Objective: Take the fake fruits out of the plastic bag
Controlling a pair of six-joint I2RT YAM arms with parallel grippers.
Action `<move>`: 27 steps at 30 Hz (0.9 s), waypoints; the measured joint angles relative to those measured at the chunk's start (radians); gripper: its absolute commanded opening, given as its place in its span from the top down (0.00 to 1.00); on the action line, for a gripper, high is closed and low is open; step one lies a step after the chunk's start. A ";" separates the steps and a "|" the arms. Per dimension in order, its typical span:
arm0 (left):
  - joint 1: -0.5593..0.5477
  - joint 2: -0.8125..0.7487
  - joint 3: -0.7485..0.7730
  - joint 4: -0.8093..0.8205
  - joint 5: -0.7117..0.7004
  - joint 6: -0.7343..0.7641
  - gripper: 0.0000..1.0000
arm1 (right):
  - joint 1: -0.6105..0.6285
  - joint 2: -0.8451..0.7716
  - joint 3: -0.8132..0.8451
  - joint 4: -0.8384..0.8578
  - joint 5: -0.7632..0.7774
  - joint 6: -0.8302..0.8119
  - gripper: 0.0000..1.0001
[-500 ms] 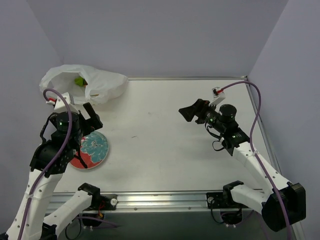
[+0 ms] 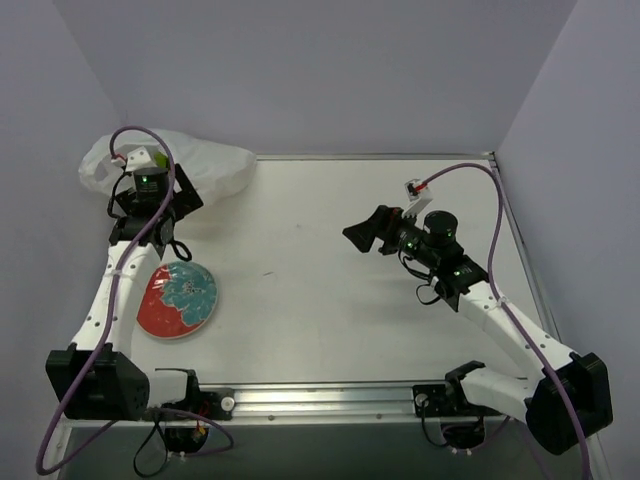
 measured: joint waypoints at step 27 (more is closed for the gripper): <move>-0.292 -0.029 -0.094 0.202 0.266 0.071 0.97 | 0.329 0.163 0.117 -0.034 0.178 -0.067 0.06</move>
